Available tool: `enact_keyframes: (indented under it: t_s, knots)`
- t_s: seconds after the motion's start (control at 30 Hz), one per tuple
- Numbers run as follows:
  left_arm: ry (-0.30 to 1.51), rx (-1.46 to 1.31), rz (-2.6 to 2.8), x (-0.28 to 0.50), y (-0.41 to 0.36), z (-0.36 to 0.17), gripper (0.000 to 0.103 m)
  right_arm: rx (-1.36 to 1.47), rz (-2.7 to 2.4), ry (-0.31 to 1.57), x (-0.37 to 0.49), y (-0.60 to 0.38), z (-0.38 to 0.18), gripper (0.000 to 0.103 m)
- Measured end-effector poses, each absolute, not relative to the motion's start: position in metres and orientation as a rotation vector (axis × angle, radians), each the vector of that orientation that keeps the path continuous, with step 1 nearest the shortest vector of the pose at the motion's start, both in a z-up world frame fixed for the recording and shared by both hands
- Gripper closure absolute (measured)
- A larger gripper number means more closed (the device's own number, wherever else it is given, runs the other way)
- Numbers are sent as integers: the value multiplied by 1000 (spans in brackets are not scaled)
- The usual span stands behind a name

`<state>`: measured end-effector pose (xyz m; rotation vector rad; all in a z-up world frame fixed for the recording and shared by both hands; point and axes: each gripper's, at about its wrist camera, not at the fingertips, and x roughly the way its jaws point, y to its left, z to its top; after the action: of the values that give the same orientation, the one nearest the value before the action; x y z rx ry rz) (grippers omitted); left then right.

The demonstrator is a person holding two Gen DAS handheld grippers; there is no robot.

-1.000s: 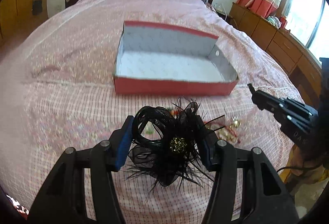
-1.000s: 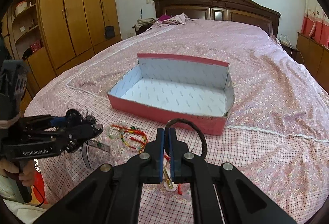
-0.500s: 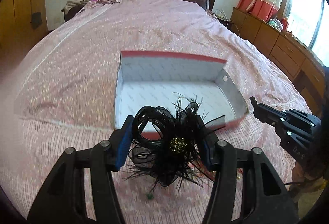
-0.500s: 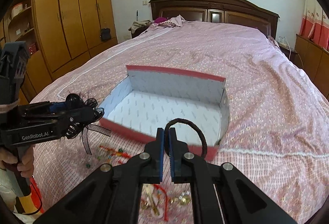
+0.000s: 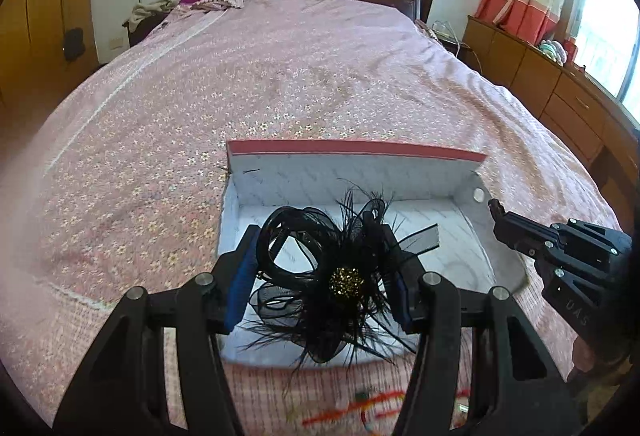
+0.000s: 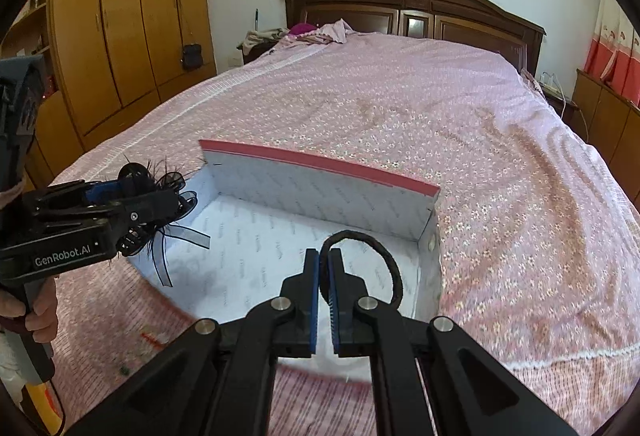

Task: Organize jewelry
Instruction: 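Carry the fascinator and hair tie into the shoebox with both tools, then open both tools to drop the fascinator and hair tie in the box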

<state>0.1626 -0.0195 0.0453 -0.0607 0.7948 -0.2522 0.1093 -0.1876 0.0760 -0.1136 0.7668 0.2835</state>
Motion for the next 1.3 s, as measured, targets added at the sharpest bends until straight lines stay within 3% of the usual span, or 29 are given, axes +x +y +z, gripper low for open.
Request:
enact_keyframes:
  t_s: [0.9, 0.97, 1.1, 1.3]
  knots:
    - [944, 0, -174, 226, -40, -11, 53, -97, 223, 945, 193, -199, 16, 97]
    - [955, 1, -172, 226, -40, -11, 53, -96, 223, 941, 193, -200, 17, 95]
    - [969, -6, -175, 230, -41, -10, 50, -86, 226, 936, 193, -202, 20, 77]
    - [962, -15, -187, 222, -36, -2, 42, -69, 219, 925, 188, -205, 26, 68]
